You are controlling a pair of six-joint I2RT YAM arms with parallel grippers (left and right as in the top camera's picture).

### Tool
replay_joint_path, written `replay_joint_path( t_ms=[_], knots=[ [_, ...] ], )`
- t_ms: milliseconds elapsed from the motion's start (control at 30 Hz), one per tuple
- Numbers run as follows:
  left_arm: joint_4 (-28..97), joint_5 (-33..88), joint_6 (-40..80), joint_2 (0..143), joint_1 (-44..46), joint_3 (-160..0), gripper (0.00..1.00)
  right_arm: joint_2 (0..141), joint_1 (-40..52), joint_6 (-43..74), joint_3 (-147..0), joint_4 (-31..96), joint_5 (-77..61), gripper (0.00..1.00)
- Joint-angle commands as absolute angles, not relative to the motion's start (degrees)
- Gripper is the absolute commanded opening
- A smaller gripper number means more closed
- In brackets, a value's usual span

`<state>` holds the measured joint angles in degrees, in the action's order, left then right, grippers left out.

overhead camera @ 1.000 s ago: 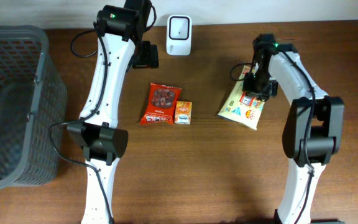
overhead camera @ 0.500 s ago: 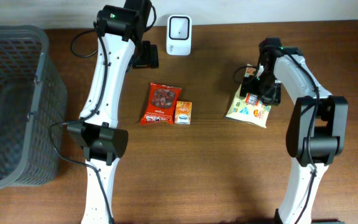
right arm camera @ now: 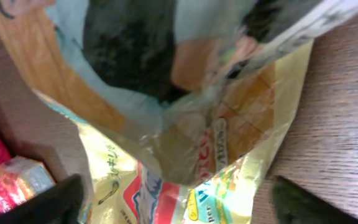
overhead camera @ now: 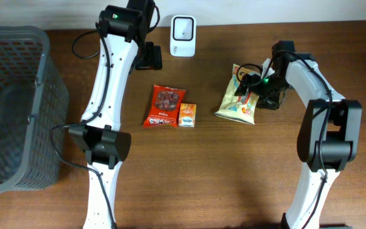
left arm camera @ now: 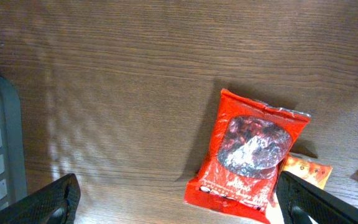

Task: Scan the item barcode
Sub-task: 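Regrasp the yellow bag by its top edge with the right gripper, then lift the yellow bag with the right gripper to the white scanner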

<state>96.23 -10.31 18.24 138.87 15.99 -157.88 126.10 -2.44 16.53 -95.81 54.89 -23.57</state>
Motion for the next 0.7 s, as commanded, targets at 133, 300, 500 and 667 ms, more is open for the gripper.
replay_joint_path(
  t_ms=[133,300,500,667],
  knots=[
    [96.2,-10.1,18.8,138.9,16.1,-158.3,0.99,127.1,5.0,19.4,-96.6,51.7,-7.8,0.98],
    [96.2,-10.1,18.8,138.9,16.1,-158.3,0.99,127.0,6.8,20.5,-97.1,52.9,-2.2,0.17],
    [96.2,-10.1,18.8,138.9,16.1,-158.3,0.99,127.0,-4.8,20.0,-109.8,63.7,-60.5,0.04],
    [96.2,-10.1,18.8,138.9,16.4,-158.3,0.99,127.0,-4.2,20.0,-109.8,64.8,-88.9,0.04]
  ],
)
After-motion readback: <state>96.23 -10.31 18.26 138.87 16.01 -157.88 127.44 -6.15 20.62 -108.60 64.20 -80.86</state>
